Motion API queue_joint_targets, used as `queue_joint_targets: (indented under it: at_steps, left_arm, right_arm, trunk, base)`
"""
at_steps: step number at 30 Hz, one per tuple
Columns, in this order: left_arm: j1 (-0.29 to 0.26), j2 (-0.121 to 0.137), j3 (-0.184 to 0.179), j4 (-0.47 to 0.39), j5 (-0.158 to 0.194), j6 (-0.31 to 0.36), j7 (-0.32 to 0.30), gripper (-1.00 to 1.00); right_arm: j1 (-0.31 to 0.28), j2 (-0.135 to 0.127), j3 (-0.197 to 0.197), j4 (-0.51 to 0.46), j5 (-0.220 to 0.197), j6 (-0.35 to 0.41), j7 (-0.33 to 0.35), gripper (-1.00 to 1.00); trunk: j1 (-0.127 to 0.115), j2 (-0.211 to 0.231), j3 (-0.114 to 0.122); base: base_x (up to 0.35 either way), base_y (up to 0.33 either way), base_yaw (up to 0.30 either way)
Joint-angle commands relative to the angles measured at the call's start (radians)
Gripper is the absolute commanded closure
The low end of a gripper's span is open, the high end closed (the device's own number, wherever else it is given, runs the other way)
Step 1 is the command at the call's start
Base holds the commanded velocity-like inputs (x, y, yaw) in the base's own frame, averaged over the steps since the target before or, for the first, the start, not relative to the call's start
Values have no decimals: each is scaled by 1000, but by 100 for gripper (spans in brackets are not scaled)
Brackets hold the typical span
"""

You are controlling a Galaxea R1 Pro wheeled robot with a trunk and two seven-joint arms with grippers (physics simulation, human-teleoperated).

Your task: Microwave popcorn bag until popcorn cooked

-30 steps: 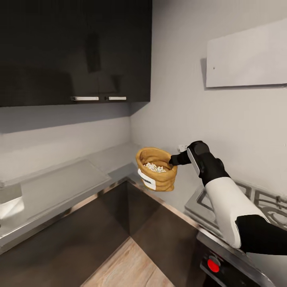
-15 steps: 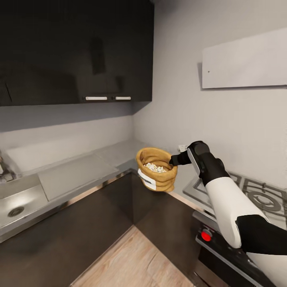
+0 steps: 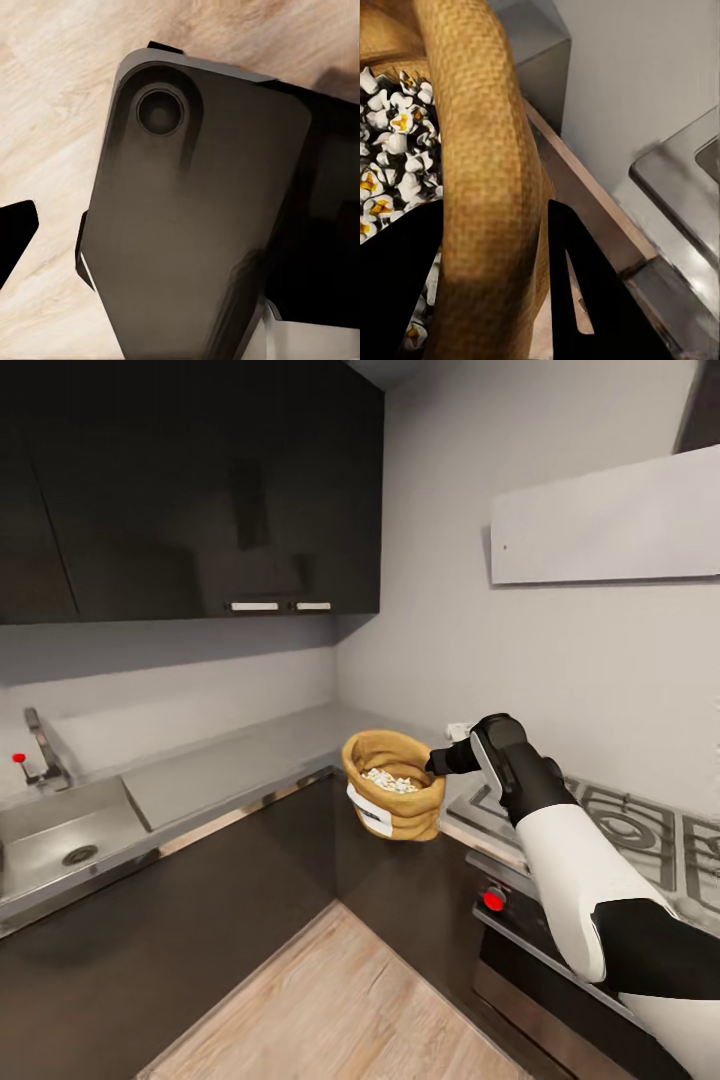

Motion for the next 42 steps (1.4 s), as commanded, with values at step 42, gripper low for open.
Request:
queue_joint_targets:
  at_steps: [42]
  left_arm:
    - [0, 1, 2, -1, 5, -3, 0, -100]
  right_arm:
    - [-1, -2, 2, 54, 9, 3, 3, 100]
  trunk:
    - [0, -1, -1]
  base:
    - [-307, 0, 0]
